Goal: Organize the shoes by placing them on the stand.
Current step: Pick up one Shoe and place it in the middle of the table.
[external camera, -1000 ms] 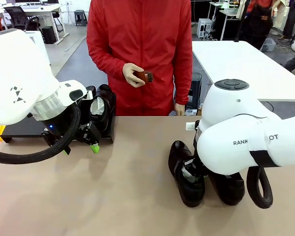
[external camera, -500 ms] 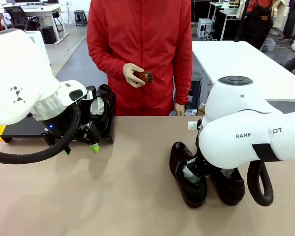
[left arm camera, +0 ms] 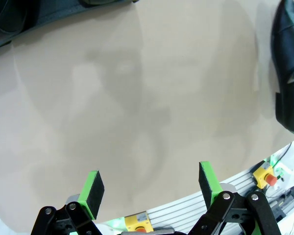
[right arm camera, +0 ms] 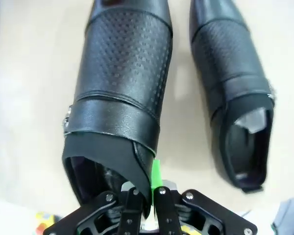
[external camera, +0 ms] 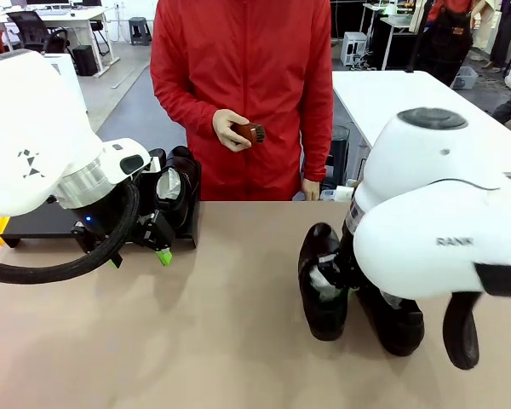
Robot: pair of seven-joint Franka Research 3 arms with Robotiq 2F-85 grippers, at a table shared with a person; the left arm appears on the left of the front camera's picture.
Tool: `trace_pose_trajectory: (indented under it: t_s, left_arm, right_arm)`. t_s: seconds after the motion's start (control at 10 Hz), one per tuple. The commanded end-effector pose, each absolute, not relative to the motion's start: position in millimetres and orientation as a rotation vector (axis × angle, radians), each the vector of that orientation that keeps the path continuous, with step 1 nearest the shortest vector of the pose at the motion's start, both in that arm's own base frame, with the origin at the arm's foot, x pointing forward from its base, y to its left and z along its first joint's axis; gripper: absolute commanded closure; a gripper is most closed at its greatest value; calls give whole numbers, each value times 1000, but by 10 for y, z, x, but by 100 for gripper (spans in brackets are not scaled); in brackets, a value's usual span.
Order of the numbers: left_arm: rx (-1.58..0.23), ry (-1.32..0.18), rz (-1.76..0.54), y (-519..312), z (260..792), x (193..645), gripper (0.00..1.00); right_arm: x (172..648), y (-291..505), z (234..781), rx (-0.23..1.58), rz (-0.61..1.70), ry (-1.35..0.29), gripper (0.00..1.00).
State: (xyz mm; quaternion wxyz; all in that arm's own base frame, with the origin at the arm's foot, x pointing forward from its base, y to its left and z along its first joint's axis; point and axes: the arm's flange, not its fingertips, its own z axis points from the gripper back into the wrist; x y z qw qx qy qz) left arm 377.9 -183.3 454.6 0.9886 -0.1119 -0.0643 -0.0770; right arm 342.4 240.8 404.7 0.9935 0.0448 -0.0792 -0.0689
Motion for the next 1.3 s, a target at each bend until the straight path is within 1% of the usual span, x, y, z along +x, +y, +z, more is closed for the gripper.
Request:
trace_pose_trajectory:
  t_s: [0.0,0.1,0.3,0.5,0.6,0.7,1.1,1.2]
  left_arm:
    - [-228,-144,-101,-1614,4631,3782,0]
    - [-247,-154,-74,-1471,4678,3774,0]
    - [-241,-189,-21,-1227,4771,3717,0]
    - [-264,-223,39,-1101,4830,3632,0]
    - [-268,-208,59,-1094,4817,3615,0]
    - [-257,-207,2,-1113,4858,3742,0]
    - [-257,-207,2,-1113,4858,3742,0]
    - [-257,-207,2,-1113,4858,3742,0]
  right_arm:
    - [3154,2669,4200,123,-210,-251,100]
    - [3115,2856,4198,138,-208,-247,100]
    - [3163,3323,4028,150,-121,-233,100]
    - [3130,3728,3940,197,-104,-292,100]
    - [3133,3930,3911,213,-43,-301,100]
    - [3169,4067,3870,216,-27,-285,100]
    - [3338,4346,3531,241,-27,-173,100]
    - [3355,4358,3465,255,-34,-171,100]
